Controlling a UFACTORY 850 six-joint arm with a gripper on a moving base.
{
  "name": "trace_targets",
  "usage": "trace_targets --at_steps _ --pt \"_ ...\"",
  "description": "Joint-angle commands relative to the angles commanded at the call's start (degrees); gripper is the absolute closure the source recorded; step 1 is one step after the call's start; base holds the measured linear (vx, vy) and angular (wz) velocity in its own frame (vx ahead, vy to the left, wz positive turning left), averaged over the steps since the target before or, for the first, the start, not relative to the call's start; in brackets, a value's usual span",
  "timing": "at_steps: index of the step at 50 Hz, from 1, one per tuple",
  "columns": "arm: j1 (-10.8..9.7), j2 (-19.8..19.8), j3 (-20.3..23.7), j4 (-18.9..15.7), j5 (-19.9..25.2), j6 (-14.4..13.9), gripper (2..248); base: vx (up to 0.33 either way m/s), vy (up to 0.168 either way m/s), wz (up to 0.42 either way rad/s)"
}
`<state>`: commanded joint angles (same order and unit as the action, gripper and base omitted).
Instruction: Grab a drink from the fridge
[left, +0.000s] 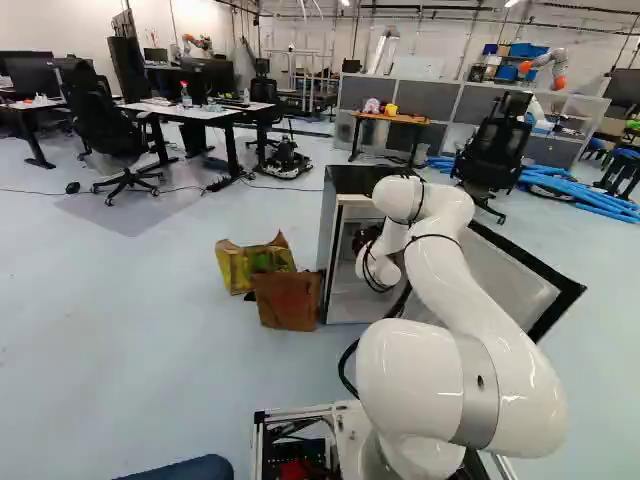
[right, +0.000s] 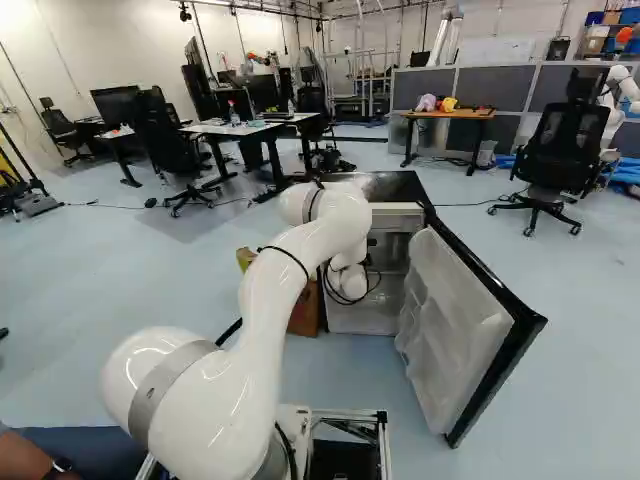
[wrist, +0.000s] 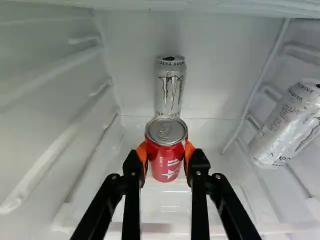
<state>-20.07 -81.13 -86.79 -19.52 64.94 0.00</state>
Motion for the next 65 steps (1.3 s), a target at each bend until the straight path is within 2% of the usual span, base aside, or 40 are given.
trace_targets --at_steps 23,65 --pt "-0.45 3.84 6.8 0.0 0.0 0.0 156 0.0 0.0 0.0" --pt "-1.41 17.76 24.44 0.0 0.0 0.0 156 0.0 0.0 0.0"
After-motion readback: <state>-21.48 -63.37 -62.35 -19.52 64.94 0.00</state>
